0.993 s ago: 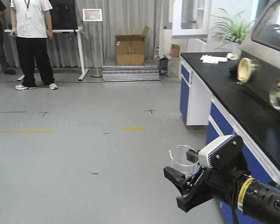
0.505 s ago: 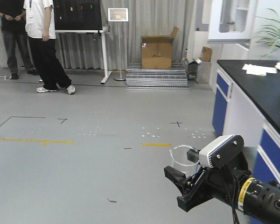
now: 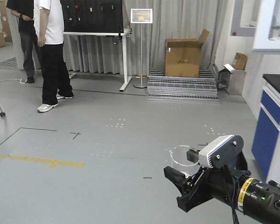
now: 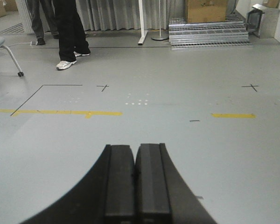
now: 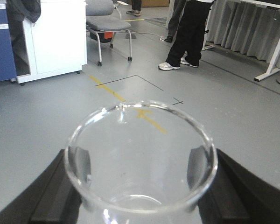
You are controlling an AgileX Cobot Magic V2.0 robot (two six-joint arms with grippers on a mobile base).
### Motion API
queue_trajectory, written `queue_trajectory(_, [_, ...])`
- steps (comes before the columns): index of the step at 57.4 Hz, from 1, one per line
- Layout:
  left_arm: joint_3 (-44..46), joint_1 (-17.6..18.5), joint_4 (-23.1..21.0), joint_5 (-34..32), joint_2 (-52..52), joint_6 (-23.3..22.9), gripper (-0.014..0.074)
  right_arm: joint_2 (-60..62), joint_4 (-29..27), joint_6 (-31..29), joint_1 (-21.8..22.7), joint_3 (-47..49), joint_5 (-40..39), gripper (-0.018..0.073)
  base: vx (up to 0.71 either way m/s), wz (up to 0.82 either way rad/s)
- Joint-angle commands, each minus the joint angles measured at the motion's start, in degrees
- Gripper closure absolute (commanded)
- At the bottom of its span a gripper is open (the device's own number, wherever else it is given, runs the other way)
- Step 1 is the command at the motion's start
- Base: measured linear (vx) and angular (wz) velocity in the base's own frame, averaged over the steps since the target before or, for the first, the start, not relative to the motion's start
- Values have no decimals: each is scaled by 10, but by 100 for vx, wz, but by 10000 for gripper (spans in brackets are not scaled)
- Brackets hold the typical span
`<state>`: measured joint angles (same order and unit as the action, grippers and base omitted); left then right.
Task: Pick beaker and place in left cabinet
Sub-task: 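Drive away from the bench carrying the beaker in the right gripper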
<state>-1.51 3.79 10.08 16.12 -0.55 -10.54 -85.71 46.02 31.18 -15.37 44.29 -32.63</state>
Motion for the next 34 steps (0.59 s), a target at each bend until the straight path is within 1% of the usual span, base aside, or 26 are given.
queue_trajectory(1, [5,4,-1,-48,-10,-2,593,22,-15,2,1,17,-39,564,77,12])
queue_trajectory(34, [5,4,-1,-48,-10,-2,593,22,-16,2,1,17,-40,564,79,14])
